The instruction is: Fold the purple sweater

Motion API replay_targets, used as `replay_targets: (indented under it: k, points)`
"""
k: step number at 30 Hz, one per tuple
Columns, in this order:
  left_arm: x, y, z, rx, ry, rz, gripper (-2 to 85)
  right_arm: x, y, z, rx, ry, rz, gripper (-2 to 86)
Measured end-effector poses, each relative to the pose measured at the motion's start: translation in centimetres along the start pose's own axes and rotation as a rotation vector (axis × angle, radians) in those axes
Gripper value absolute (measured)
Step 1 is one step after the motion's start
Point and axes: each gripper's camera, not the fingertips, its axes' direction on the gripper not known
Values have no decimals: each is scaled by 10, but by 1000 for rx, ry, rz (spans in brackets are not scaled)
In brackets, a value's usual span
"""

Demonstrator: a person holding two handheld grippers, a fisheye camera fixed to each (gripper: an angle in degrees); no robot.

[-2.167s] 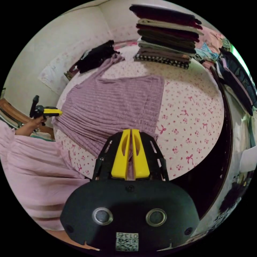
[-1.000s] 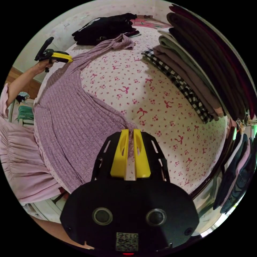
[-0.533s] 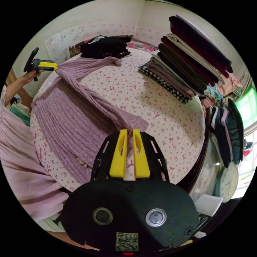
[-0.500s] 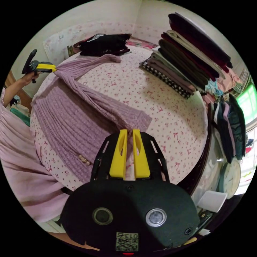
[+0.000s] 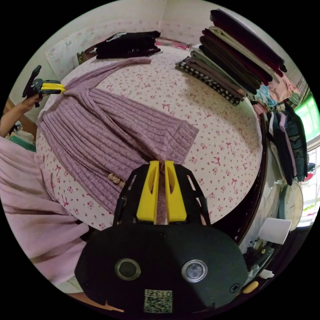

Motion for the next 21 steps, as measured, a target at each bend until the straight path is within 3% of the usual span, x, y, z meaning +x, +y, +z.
replay_targets:
  k: [7,11,18,21]
  points:
    - [13,4,-36,92,-31,40,2,5,-4,-12,30,20,14,27]
    - [8,21,3,-29,55,35,3,8,-6,10,-45,-34,12,34]
    - [8,34,-17,9,45,32,2,39,-3,-2,-67,-124,109,62]
    - [-4,47,-38,42,76,13,-1,58,-6,-35,61,-113,185,65]
